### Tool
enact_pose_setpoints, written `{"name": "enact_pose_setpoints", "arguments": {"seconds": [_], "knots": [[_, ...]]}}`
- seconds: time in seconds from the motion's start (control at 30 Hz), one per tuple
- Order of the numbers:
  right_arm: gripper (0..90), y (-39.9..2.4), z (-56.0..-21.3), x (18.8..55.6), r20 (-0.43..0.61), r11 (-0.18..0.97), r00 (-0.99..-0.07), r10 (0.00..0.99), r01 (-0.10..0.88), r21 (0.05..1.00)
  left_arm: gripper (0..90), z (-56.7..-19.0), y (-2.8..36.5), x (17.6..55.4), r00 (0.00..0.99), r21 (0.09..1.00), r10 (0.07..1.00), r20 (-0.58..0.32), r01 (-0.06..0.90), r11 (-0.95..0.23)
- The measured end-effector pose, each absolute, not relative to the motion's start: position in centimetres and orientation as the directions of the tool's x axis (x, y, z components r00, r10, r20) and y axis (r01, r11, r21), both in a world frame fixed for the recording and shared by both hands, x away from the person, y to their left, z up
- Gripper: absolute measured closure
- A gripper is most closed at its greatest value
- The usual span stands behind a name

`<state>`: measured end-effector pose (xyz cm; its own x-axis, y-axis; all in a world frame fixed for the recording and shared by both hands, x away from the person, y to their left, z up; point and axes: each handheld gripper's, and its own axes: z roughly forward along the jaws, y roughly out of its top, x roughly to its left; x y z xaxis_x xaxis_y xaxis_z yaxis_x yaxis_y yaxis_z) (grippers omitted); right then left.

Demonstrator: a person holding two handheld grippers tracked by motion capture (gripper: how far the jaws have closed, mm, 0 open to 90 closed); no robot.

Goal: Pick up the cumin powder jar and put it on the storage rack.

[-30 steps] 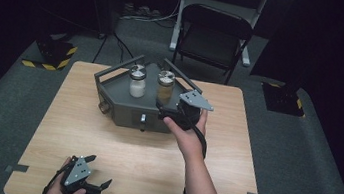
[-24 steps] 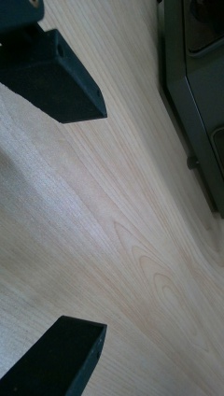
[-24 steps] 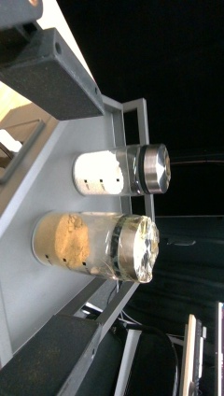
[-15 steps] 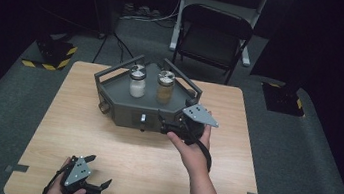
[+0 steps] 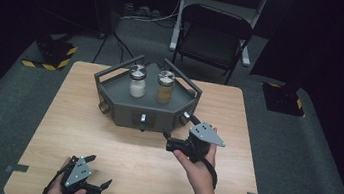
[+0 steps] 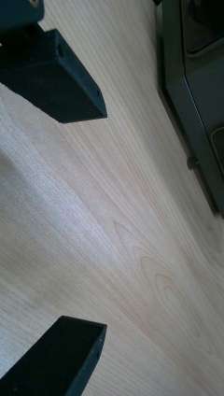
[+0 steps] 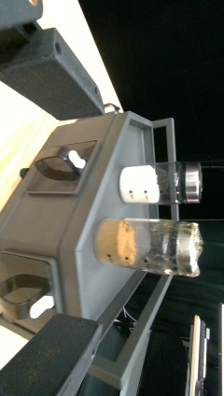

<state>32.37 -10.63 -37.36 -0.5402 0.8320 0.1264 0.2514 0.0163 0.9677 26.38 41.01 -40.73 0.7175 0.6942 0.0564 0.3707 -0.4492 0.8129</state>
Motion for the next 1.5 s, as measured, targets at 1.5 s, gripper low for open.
{"name": "enact_pose_setpoints", "arguments": {"seconds": [1.5], "knots": [[0.8,-13.4,-45.5,24.9,0.098,0.13,-0.515,0.852,0.389,0.912,0.9,-40.7,40.8,26.3,0.718,0.809,0.693,0.066,0.368,-0.458]]}}
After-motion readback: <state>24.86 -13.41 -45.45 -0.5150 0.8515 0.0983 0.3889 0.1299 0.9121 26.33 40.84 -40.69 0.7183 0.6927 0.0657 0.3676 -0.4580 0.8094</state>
